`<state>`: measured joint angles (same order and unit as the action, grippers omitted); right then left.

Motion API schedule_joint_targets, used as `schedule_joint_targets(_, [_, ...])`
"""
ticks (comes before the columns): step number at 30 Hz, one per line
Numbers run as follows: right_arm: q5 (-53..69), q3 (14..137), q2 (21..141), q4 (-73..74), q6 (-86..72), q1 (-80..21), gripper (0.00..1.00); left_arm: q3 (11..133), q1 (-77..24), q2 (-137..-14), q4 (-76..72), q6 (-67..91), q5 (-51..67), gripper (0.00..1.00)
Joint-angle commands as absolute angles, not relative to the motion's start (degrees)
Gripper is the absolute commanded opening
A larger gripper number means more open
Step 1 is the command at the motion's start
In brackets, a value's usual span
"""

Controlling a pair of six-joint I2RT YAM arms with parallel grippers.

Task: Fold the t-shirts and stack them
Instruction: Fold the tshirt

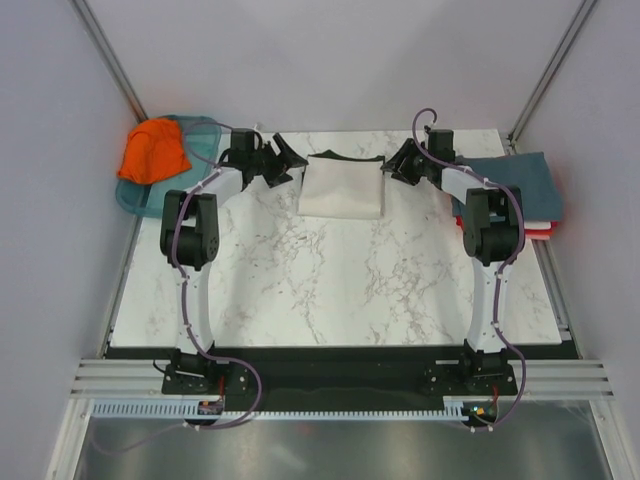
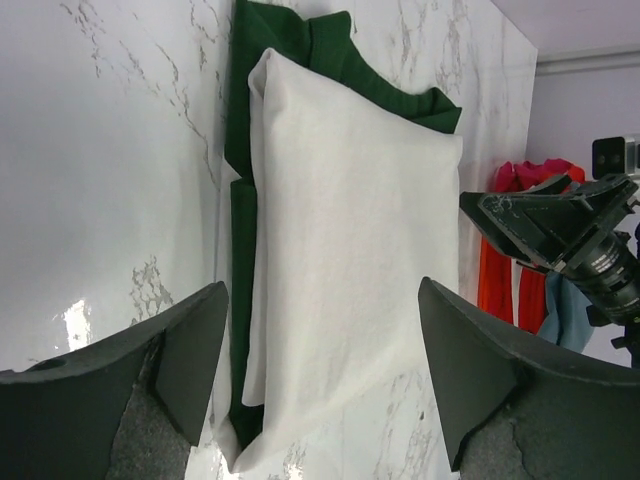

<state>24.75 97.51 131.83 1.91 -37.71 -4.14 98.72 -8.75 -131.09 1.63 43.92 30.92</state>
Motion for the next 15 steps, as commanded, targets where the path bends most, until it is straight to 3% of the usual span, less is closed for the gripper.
schedule_joint_targets(1, [26.6, 96.5, 131.3, -0.4, -36.9, -4.7, 0.55, 96.9, -9.0, -127.4, 1.6, 40.0, 28.6, 0.83])
schedule_joint_targets(9, [26.7, 96.2, 133.6, -0.1, -36.9, -5.8, 0.5, 98.4, -10.5, -131.0, 3.6, 40.8, 29.2, 0.67])
schedule_joint_targets(15, [26.9, 98.3, 135.8, 3.5, -36.7, -6.2, 0.39, 98.3, -11.5, -131.3, 5.9, 40.9, 27.5, 0.58])
